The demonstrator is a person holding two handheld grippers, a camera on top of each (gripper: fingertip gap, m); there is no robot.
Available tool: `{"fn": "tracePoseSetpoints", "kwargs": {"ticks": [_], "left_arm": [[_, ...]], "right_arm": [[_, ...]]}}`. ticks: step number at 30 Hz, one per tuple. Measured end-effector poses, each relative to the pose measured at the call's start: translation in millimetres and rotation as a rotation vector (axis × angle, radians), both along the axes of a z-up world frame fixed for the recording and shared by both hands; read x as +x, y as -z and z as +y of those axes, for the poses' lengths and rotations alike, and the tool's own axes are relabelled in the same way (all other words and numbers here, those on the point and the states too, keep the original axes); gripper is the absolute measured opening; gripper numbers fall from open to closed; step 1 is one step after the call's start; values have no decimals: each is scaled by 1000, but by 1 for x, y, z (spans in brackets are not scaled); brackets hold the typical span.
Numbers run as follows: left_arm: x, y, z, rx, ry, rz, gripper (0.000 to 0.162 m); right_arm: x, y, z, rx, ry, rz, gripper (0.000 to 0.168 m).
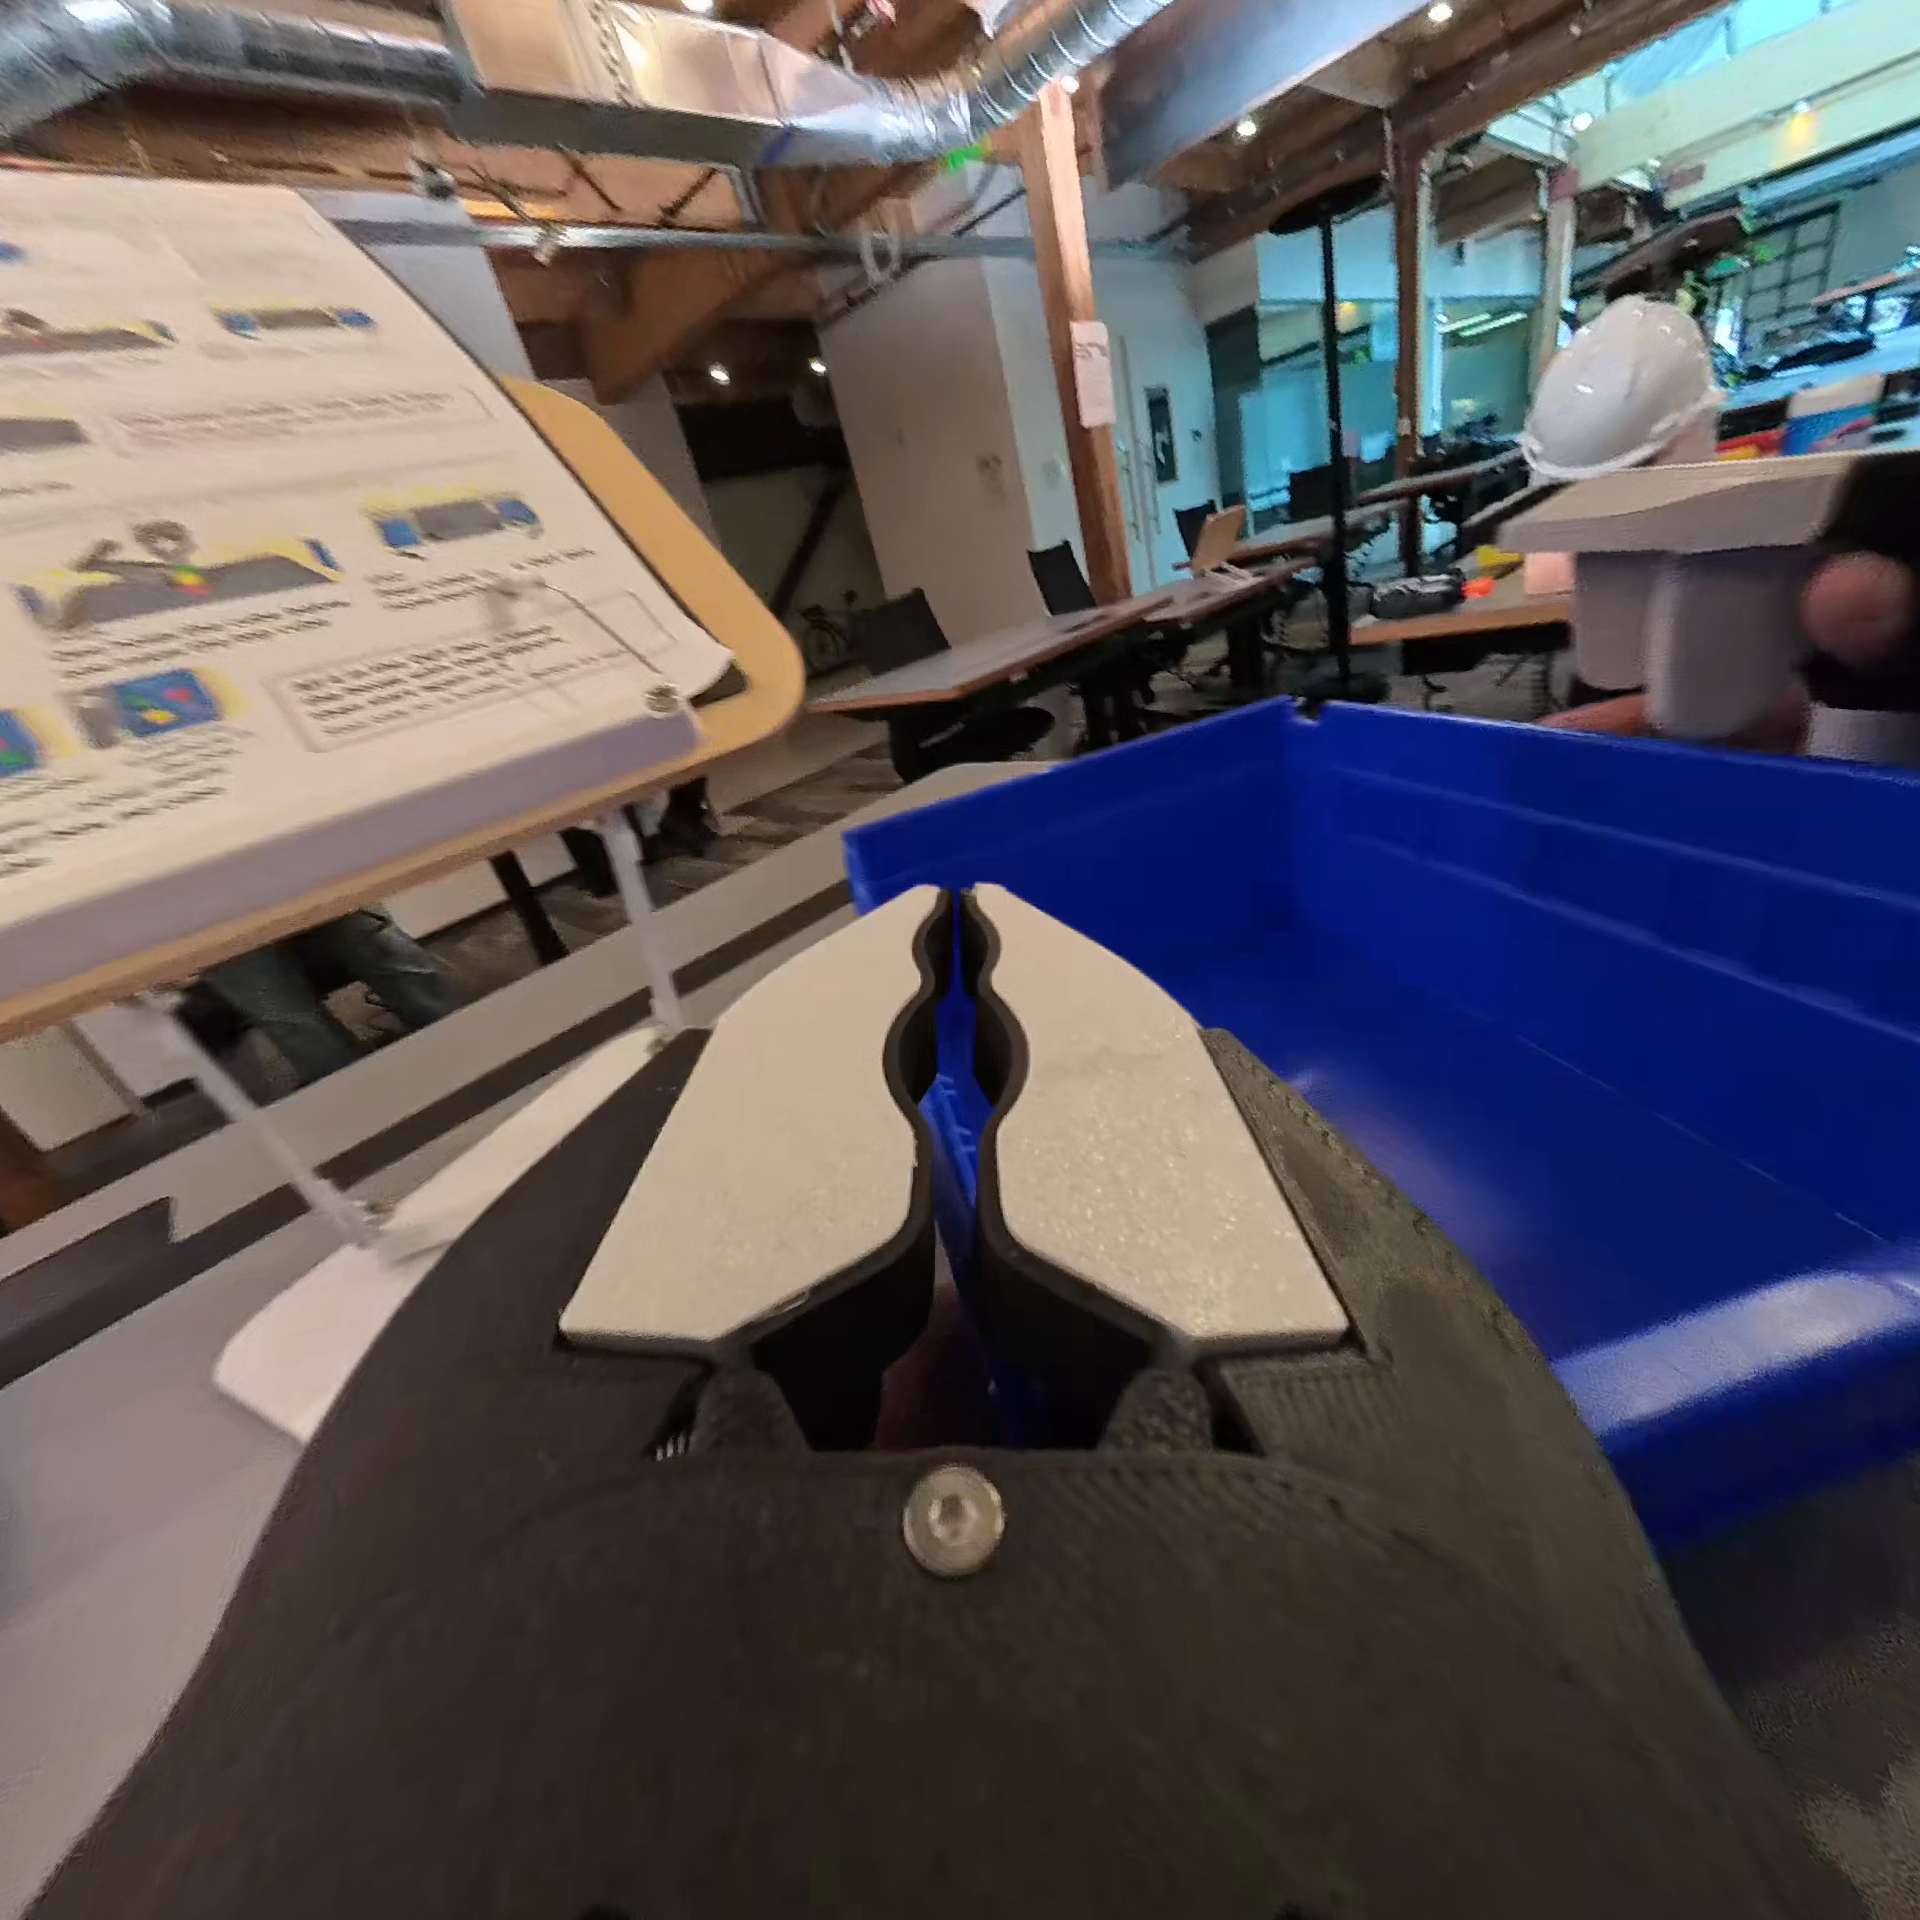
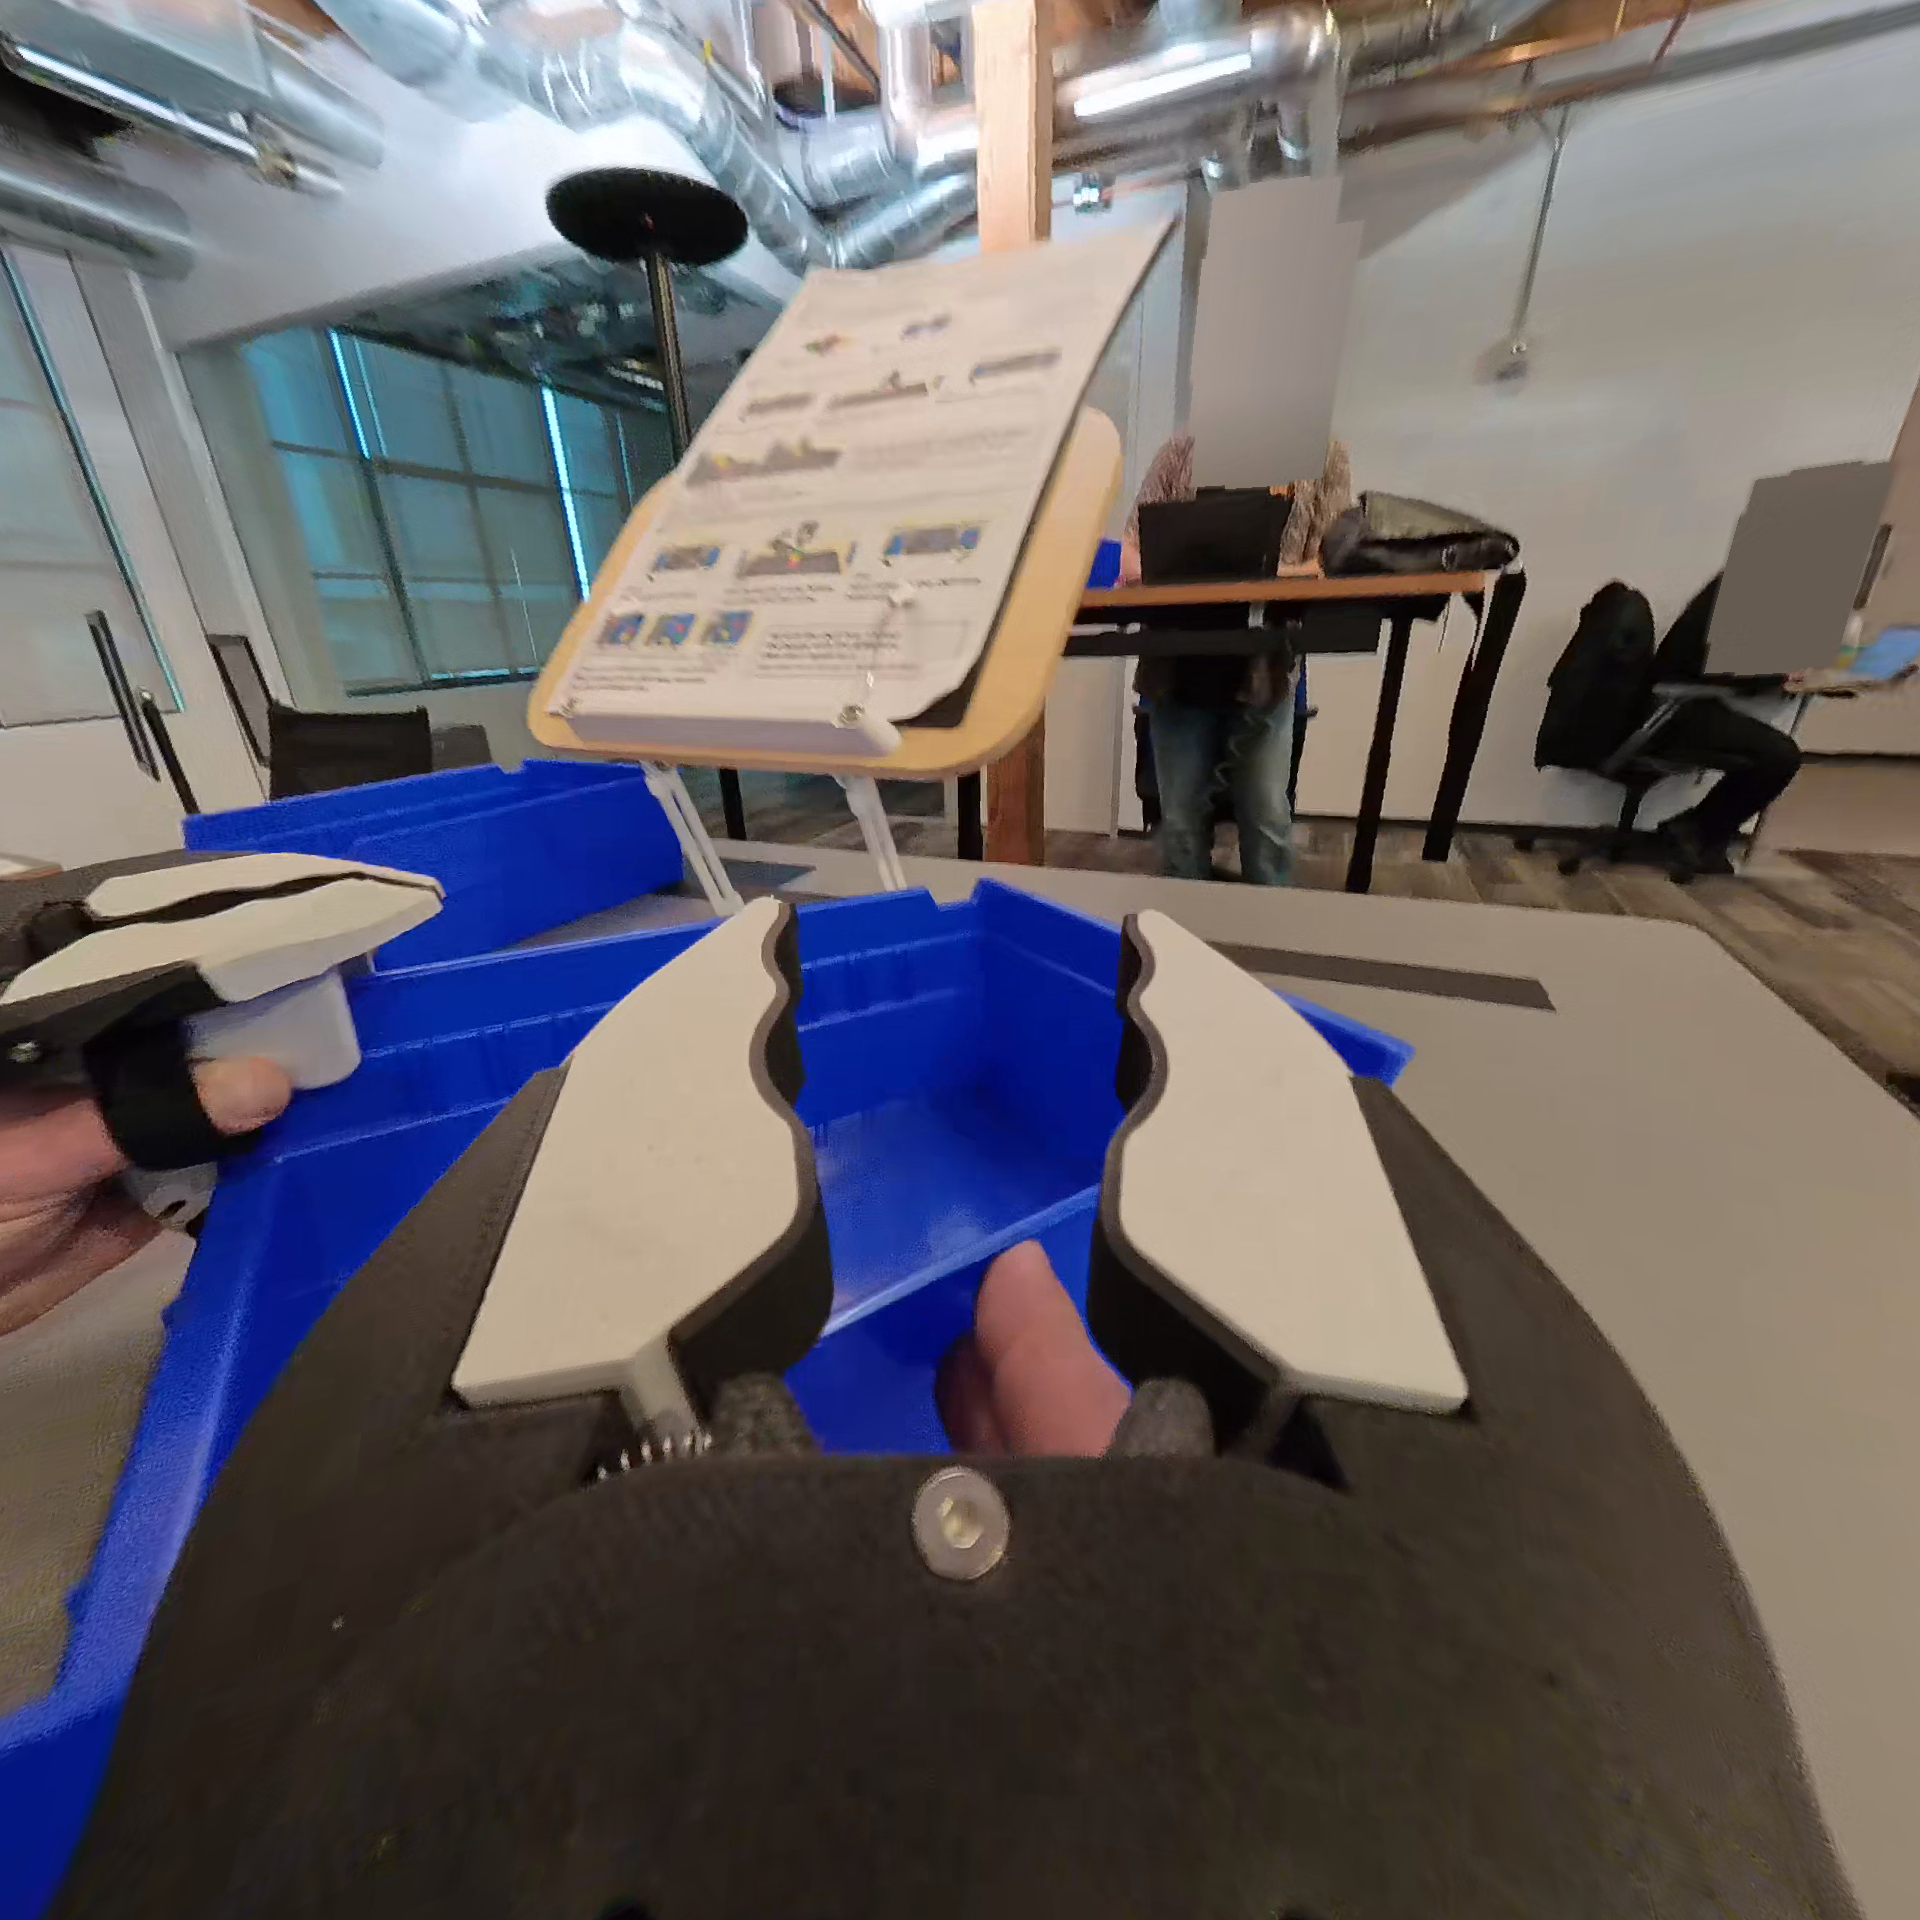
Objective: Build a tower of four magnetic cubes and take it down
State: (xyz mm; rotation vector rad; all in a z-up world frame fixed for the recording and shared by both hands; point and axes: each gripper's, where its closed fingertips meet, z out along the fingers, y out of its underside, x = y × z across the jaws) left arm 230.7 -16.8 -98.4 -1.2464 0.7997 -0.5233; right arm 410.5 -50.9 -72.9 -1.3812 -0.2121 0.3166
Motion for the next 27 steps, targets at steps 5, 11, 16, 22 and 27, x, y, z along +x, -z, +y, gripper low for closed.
{"fn": "tracePoseSetpoints", "kwargs": {"ticks": [5,11,16,22,27], "left_arm": [[39,20,5,-96,63,62,5],[41,30,-6,-175,104,119,6],[34,41,-14,-235,126,162,4],[56,42,-7,-309,121,194,0],[93,41,19,-313,98,150,0]], "right_arm": [[29,9,29,-107,-22,-18,51],[31,25,-27,-254,16,-224,55],[3,67,-57,-385,22,-299,58],[32,69,-34,-404,139,-375,26],[75,69,4,-455,139,-348,20]]}}
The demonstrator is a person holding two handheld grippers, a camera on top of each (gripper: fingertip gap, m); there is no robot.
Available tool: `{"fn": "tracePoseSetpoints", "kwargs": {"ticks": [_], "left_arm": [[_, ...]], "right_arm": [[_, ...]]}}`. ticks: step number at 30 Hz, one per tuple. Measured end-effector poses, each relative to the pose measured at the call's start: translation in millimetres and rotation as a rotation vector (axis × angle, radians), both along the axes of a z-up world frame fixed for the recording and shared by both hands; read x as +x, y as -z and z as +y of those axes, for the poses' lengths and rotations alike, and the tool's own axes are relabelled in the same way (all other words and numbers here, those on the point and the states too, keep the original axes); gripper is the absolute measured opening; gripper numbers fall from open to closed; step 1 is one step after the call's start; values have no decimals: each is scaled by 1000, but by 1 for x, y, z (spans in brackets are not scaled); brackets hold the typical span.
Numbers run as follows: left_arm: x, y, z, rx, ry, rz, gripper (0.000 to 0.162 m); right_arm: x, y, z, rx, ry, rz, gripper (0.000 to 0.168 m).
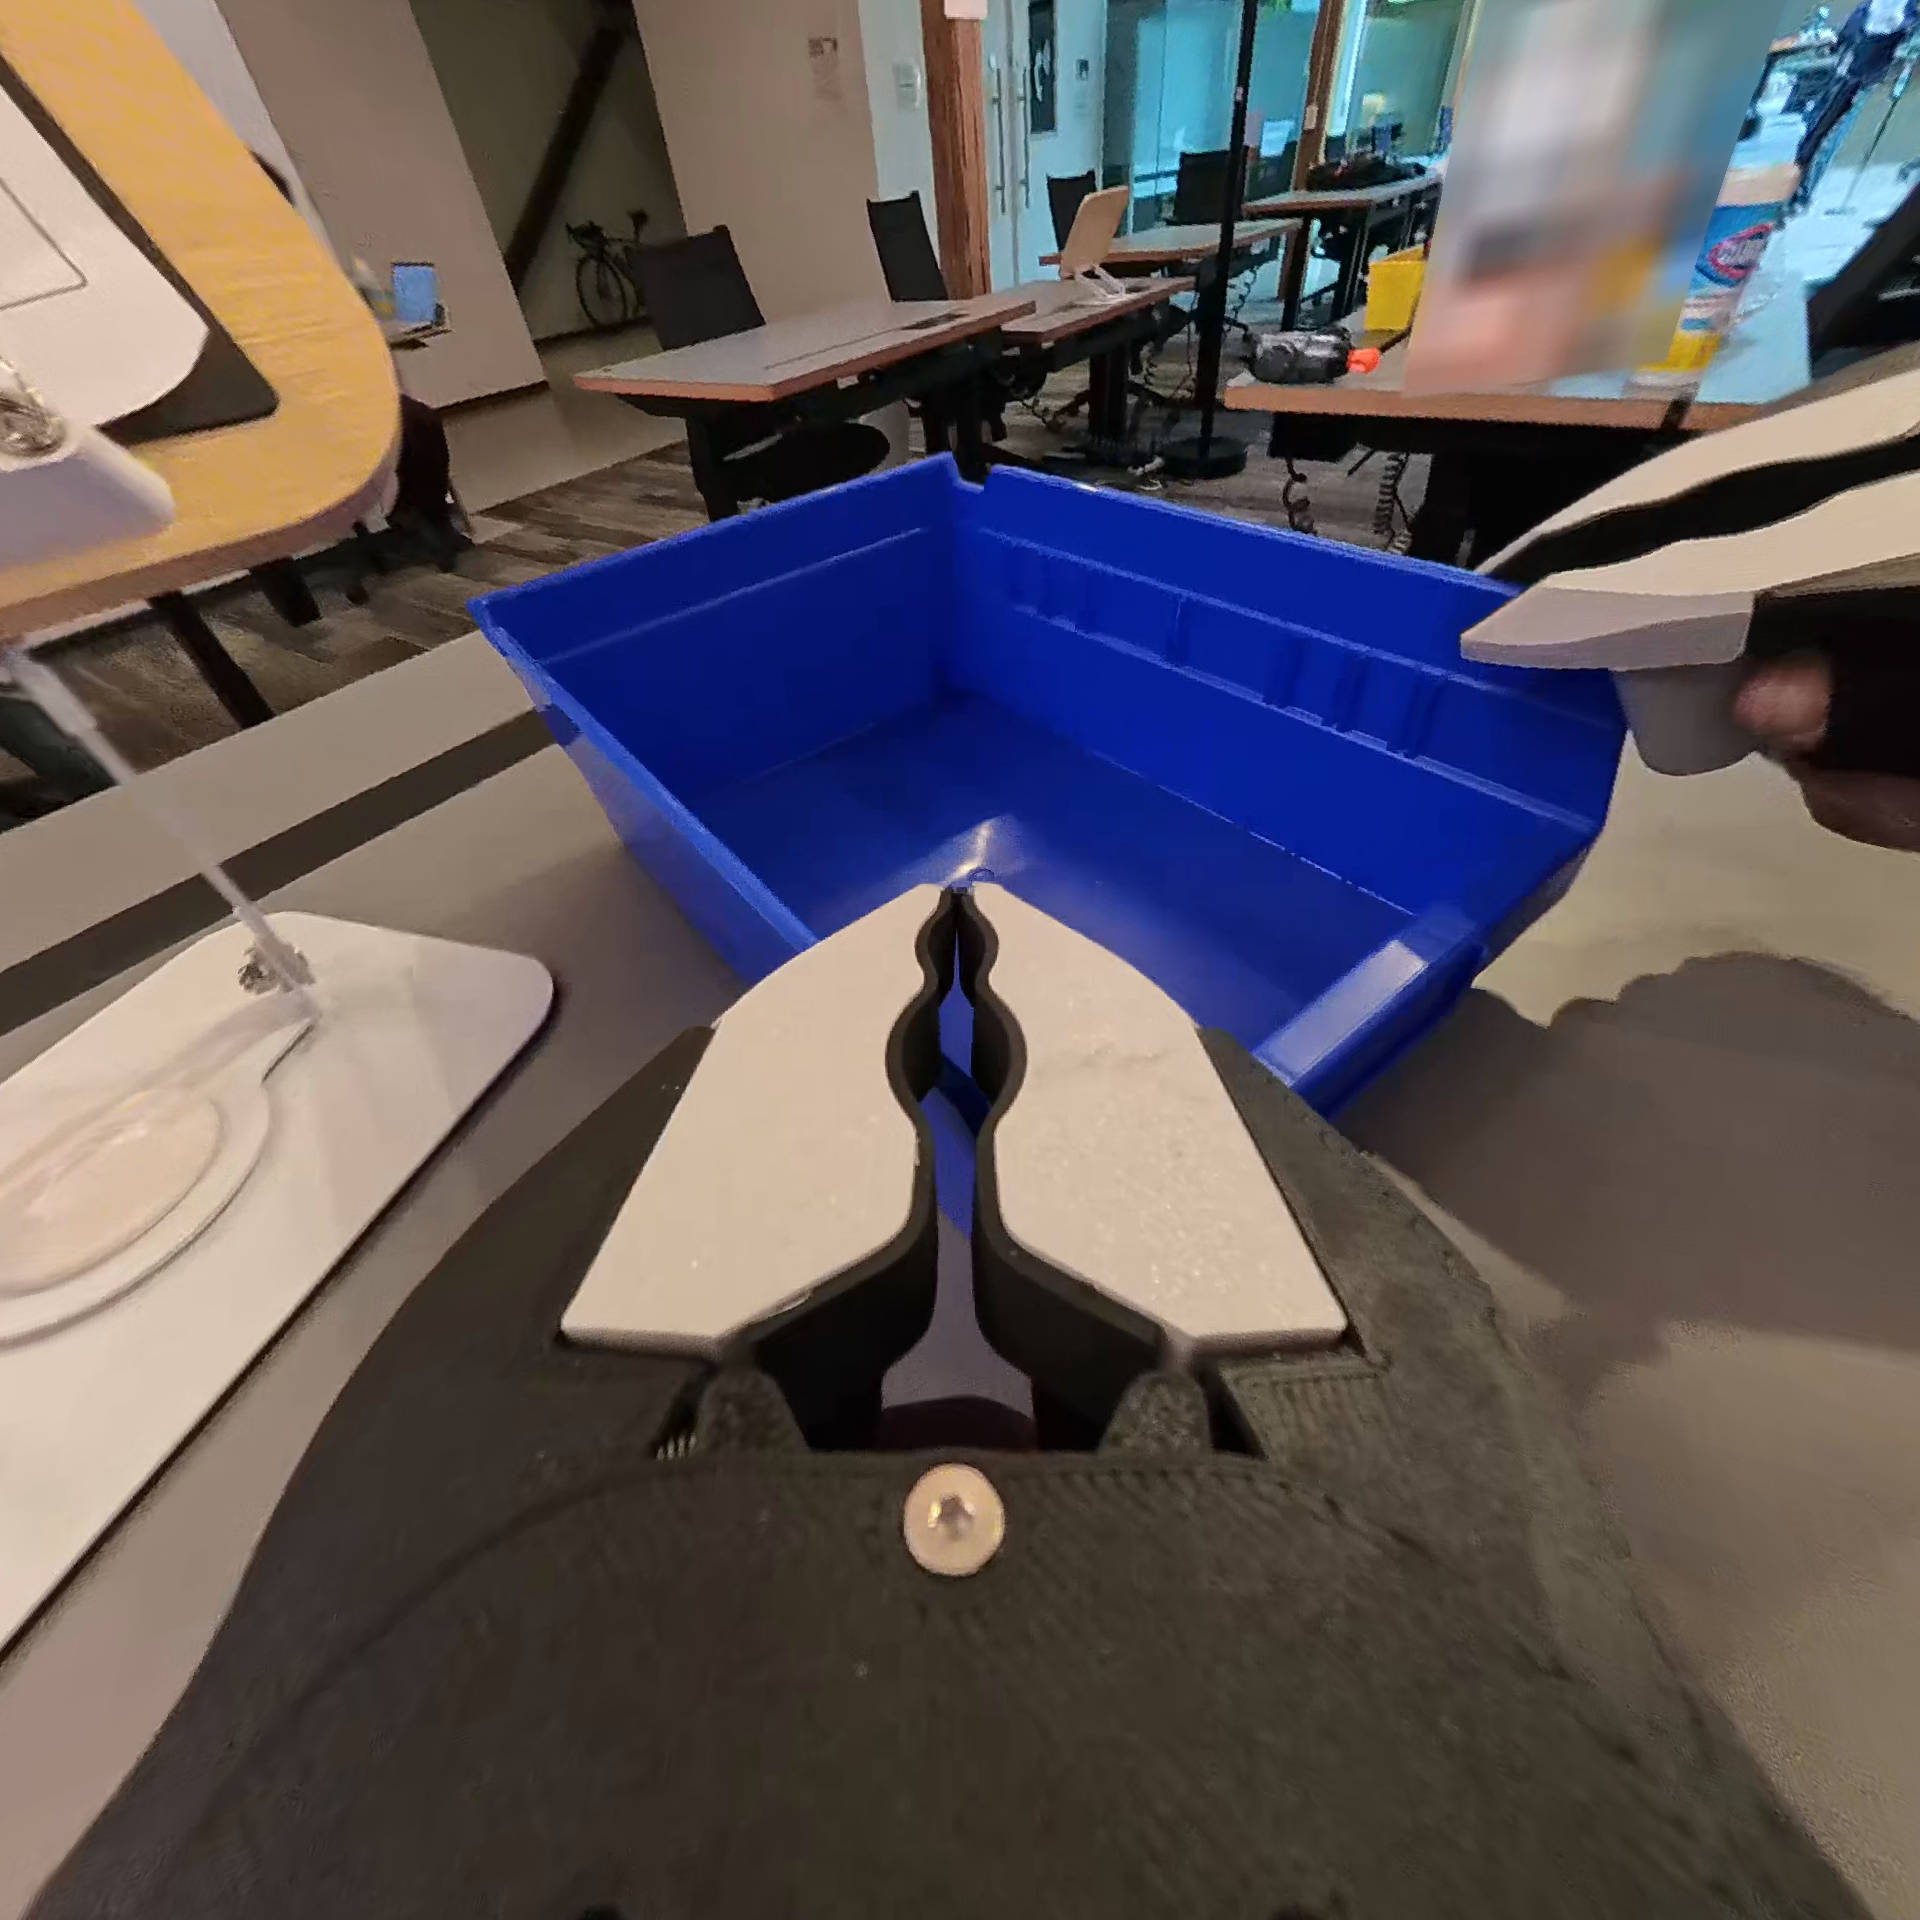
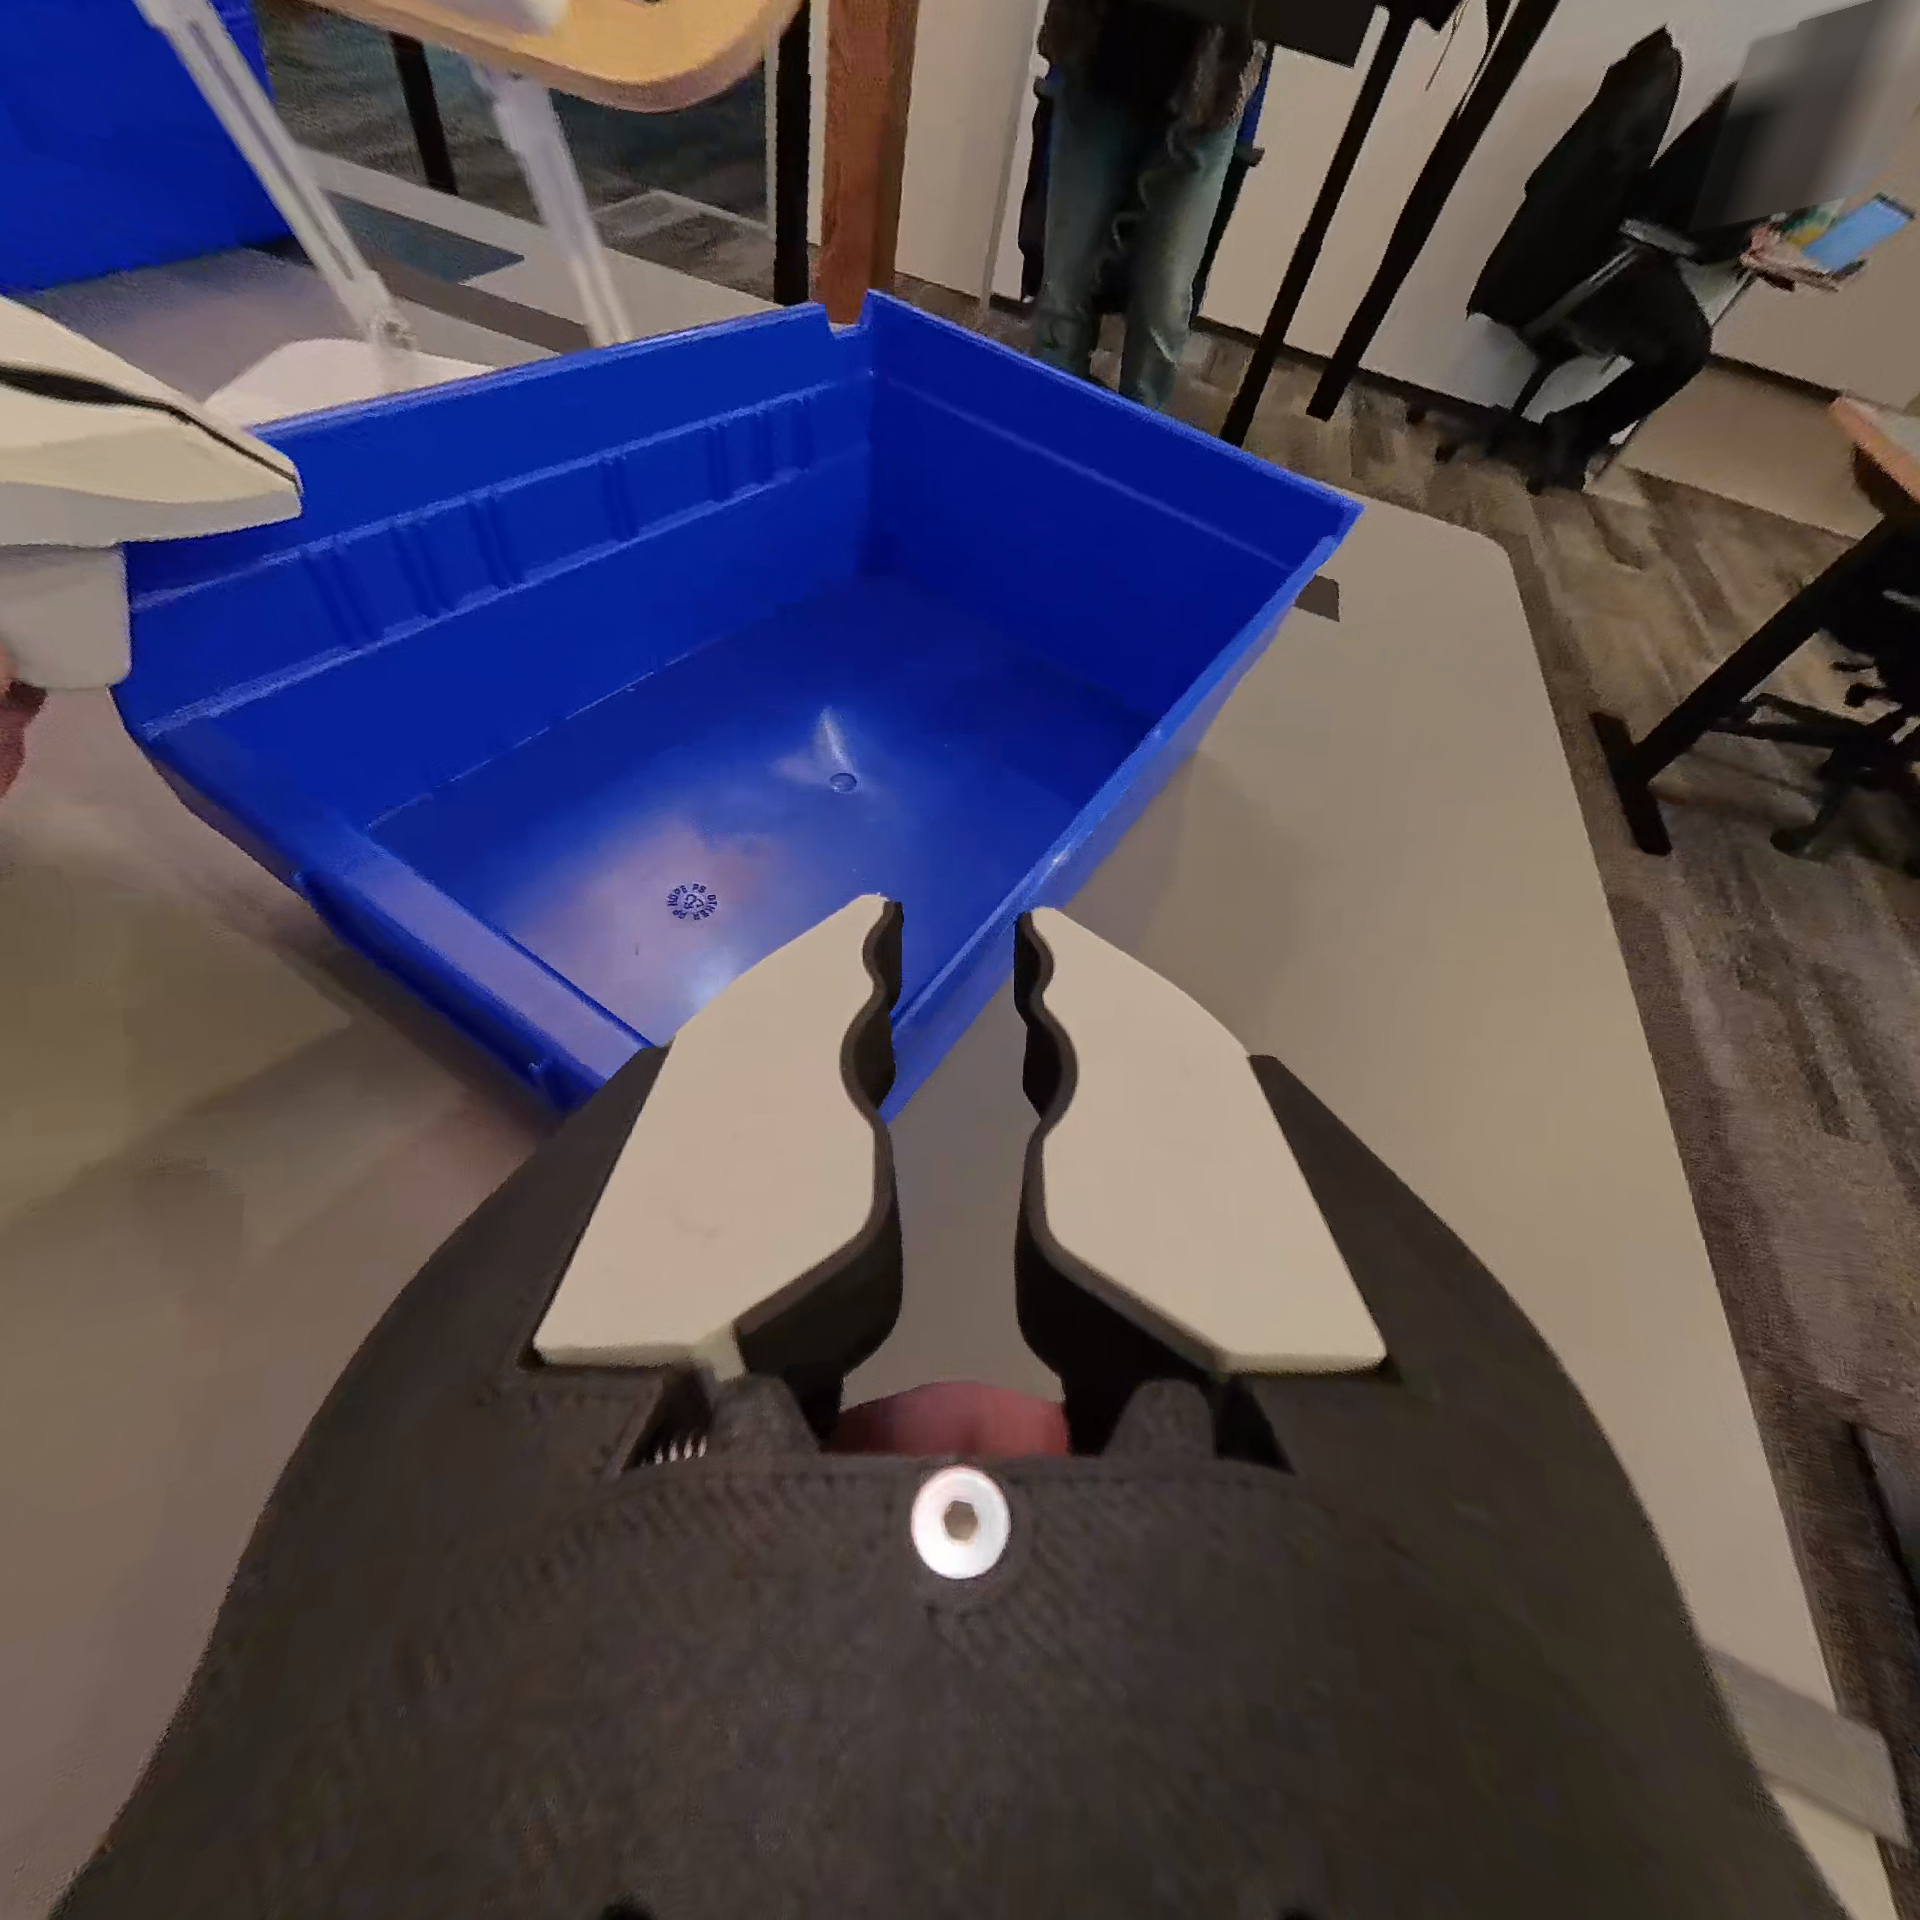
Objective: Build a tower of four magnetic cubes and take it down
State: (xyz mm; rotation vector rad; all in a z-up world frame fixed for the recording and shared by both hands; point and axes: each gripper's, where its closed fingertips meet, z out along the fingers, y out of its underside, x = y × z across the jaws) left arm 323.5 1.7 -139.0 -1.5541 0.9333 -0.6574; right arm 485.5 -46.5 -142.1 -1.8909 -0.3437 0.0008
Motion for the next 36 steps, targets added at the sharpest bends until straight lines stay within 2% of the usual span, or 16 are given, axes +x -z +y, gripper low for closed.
{"fn": "tracePoseSetpoints", "kwargs": {"ticks": [12,18,25,27,29,32,33,36], "left_arm": [[84,-3,85,36,-167,-85,2],[108,-5,115,6,-237,-137,0],[108,-6,116,20,-212,-135,3],[101,-19,108,63,-205,-145,14],[85,-35,92,110,-185,-152,19],[48,-41,61,121,-123,-111,21],[30,-40,54,130,-121,-88,21],[-35,-30,43,164,-174,-5,20]], "right_arm": [[92,2,127,-55,-31,4,12],[116,2,167,-54,-35,62,10],[121,1,169,-33,-6,53,11],[124,-14,163,25,29,44,30],[120,-38,147,110,37,-16,33],[86,-73,114,231,-16,-115,37],[66,-80,102,259,-62,-125,32],[-1,-84,78,294,-186,-155,25]]}}
